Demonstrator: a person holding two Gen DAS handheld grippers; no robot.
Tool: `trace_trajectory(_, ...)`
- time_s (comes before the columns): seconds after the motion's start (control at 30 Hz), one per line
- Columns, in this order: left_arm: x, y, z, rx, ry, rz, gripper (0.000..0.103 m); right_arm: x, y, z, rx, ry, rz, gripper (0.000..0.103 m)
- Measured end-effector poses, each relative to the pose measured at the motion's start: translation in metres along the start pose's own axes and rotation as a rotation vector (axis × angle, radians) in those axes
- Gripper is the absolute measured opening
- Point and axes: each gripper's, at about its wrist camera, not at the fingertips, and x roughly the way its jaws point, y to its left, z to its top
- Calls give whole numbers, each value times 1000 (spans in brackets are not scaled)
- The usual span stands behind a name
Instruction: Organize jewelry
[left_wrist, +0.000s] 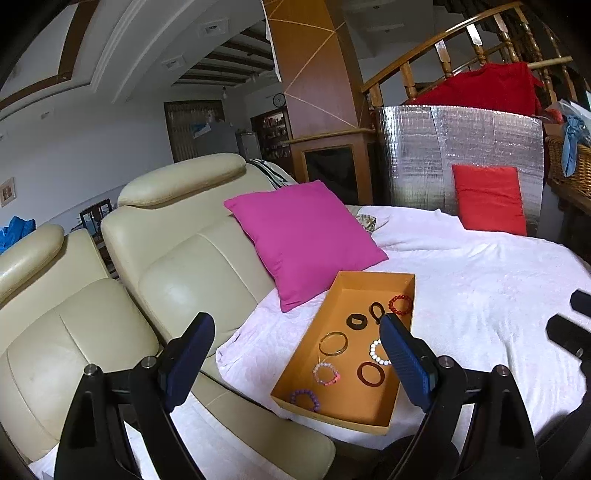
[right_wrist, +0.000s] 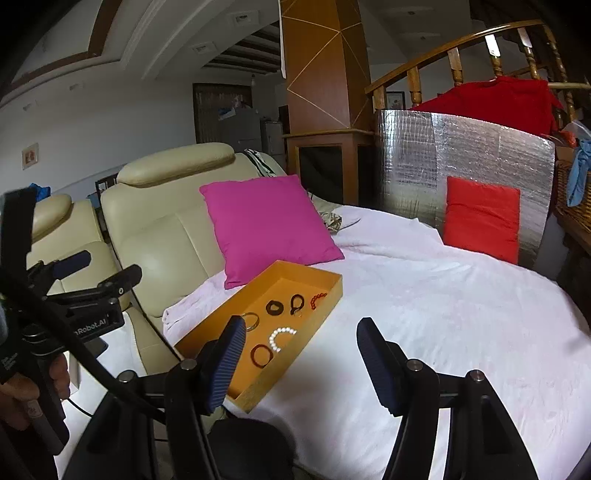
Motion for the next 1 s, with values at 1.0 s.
trace_trajectory(1.0,-20,14,-2,-17,-4,72,91,0,45,4,7,41,4,67)
